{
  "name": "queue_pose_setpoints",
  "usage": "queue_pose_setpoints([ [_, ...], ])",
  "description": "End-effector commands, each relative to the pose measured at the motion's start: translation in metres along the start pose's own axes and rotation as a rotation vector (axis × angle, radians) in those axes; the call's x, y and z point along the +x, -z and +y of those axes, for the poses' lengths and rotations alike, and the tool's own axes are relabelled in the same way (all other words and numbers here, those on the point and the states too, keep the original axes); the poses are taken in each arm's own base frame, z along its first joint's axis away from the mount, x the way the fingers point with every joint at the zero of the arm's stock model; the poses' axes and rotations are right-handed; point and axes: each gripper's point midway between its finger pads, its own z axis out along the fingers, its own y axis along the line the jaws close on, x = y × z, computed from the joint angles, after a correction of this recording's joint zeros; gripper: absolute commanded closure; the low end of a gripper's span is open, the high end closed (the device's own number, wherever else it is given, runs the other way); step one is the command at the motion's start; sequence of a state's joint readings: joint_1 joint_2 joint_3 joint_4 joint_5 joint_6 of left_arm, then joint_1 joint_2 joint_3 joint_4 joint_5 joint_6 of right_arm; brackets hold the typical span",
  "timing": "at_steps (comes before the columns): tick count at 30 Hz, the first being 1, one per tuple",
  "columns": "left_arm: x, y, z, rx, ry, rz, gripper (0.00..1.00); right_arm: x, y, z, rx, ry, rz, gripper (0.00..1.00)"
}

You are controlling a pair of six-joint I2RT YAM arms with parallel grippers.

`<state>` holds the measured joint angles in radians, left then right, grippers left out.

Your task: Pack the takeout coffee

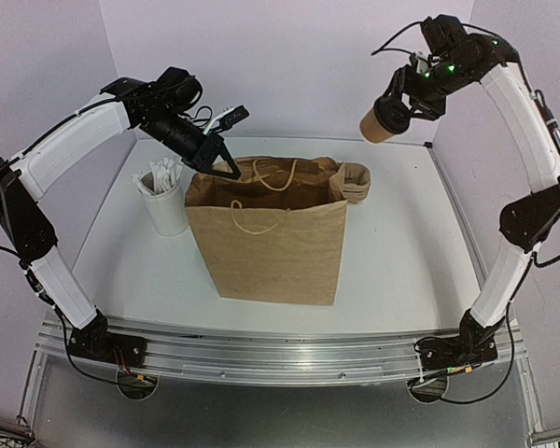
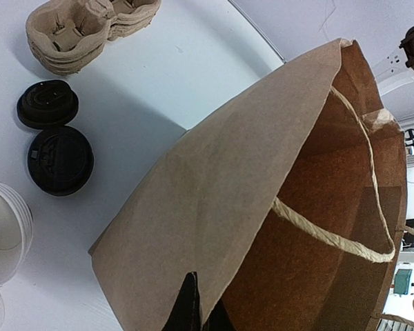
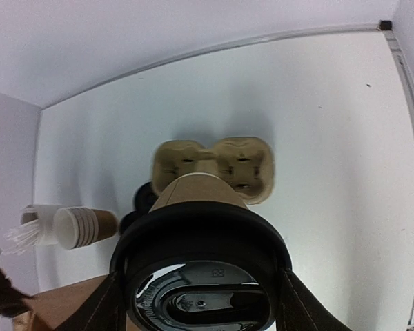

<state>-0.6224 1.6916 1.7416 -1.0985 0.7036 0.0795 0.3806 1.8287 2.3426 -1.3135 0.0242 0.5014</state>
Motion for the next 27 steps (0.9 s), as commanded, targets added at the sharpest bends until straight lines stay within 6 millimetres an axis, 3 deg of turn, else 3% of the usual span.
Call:
queue_pose_setpoints([
  [1,-0.004,-0.003,0.008,-0.027,-0.013,0.005,1.00,0.024,0.057,0.049,-0.181,0.012,0.018,0.61],
  [9,-0.008,-0.004,0.012,-0.045,-0.008,0.002,1.00,0.064,0.102,0.155,-0.562,0.122,0.063,0.61],
  [14,-0.011,-0.003,0.012,-0.047,-0.009,-0.006,1.00,0.108,0.098,0.213,-0.691,0.205,0.173,0.62],
  [18,-0.013,-0.001,0.011,-0.052,-0.011,-0.014,1.00,0.131,0.091,0.231,-0.712,0.259,0.219,0.64],
  [27,-0.019,0.000,0.007,-0.044,-0.004,-0.026,1.00,0.171,0.052,0.231,-0.609,0.323,0.303,0.67],
])
